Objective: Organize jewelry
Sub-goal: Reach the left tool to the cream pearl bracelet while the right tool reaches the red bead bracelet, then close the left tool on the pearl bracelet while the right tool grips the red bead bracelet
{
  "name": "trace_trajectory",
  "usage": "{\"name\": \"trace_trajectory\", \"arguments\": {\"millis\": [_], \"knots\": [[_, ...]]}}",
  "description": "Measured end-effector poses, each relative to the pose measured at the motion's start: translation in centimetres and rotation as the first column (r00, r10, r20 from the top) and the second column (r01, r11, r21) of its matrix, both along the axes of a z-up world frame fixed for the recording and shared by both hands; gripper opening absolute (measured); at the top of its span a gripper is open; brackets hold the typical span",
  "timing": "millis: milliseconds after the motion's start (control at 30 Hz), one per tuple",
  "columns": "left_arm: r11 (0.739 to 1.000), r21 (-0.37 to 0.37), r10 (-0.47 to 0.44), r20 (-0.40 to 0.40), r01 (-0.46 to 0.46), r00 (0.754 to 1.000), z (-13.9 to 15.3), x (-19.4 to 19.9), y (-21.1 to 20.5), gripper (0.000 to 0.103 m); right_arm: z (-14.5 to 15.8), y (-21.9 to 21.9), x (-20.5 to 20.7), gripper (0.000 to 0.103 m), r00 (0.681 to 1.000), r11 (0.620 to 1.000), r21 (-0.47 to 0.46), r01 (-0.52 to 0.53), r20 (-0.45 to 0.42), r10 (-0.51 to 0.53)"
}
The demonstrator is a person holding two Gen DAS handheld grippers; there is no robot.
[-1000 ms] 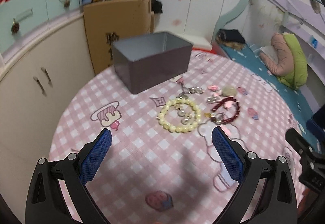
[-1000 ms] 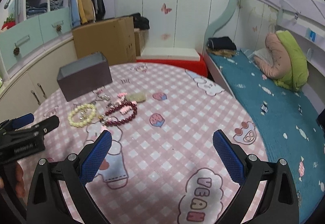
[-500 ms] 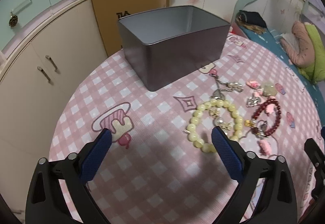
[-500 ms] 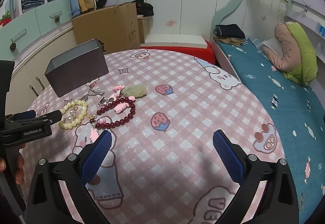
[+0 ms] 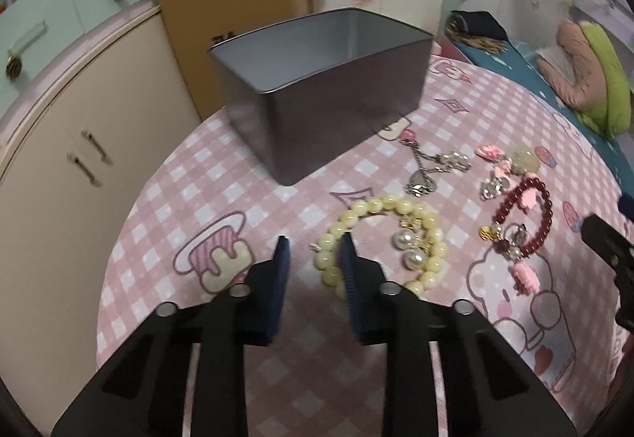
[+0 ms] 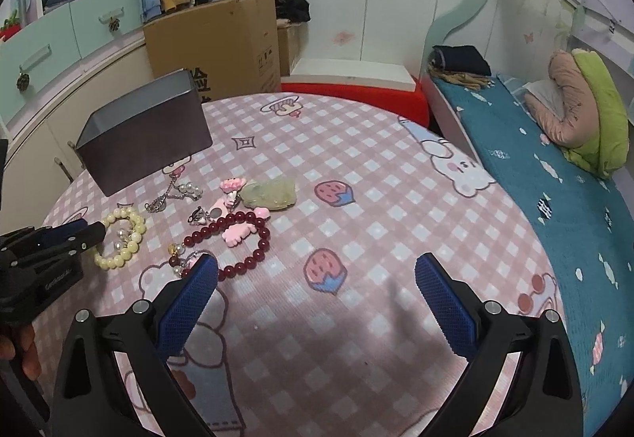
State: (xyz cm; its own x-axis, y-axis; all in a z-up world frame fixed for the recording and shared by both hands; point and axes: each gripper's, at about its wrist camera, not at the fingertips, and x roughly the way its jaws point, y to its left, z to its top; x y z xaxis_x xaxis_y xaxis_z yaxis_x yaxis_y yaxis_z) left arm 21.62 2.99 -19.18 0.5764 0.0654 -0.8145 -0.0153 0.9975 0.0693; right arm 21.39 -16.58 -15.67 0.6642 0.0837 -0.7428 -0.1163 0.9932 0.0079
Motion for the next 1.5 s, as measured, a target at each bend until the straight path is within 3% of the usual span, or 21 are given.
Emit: {"name": "trace_trajectory", "arguments": {"millis": [67, 333, 400, 500, 700, 733, 800, 867, 1100, 1500], "knots": [[1.000, -0.002, -0.014, 0.010, 0.014, 1.000, 0.0, -0.1, -0.3, 0.012, -0.3, 0.4, 0.7, 0.097, 1.000, 1.000, -0.012, -0.002, -0.016, 0.002], [0.995, -0.096, -0.039, 0.020, 0.040, 0.999, 0.1, -0.9, 0.6, 0.010, -1.6, 1.4, 2.8, 0.096, 0.998, 0.997, -0.072, 0.001, -0.055, -0.005], [0.994, -0.100, -0.043, 0.023, 0.045, 0.999, 0.1, -0.9, 0.8, 0.010, -1.8, 1.7, 3.1, 0.091, 0.998, 0.996, -0.084, -0.002, -0.064, -0.004], [0.993, -0.112, -0.045, 0.025, 0.048, 0.999, 0.1, -0.9, 1.1, 0.010, -2.2, 2.0, 3.5, 0.069, 0.996, 0.995, -0.100, -0.015, -0.084, 0.007], [0.991, -0.120, -0.052, 0.030, 0.056, 0.998, 0.2, -0.7, 1.2, 0.010, -2.1, 2.1, 3.9, 0.052, 0.994, 0.998, -0.052, -0.044, -0.103, 0.038], [0.991, -0.123, -0.053, 0.031, 0.057, 0.998, 0.2, -0.7, 1.3, 0.010, -2.1, 2.2, 4.0, 0.039, 0.993, 0.998, -0.038, -0.056, -0.107, 0.051], [0.989, -0.138, -0.056, 0.029, 0.060, 0.998, 0.2, -0.6, 1.4, 0.010, -2.0, 2.6, 4.0, 0.027, 0.990, 0.996, -0.017, -0.082, -0.116, 0.080], [0.985, -0.158, -0.063, 0.029, 0.067, 0.998, 0.3, -0.7, 1.4, 0.010, -2.0, 3.2, 3.8, 0.008, 0.986, 0.993, -0.007, -0.117, -0.120, 0.115], [0.976, -0.182, -0.105, 0.070, 0.116, 0.992, 1.8, -1.6, 0.9, 0.010, -1.2, 2.9, 2.9, 0.008, 0.985, 0.991, 0.058, -0.119, -0.115, 0.125], [0.948, -0.254, -0.152, 0.167, 0.191, 0.974, 7.2, -2.6, 0.7, 0.010, 6.1, 2.5, -0.2, 0.008, 0.988, 0.983, 0.099, -0.154, 0.031, 0.151]]}}
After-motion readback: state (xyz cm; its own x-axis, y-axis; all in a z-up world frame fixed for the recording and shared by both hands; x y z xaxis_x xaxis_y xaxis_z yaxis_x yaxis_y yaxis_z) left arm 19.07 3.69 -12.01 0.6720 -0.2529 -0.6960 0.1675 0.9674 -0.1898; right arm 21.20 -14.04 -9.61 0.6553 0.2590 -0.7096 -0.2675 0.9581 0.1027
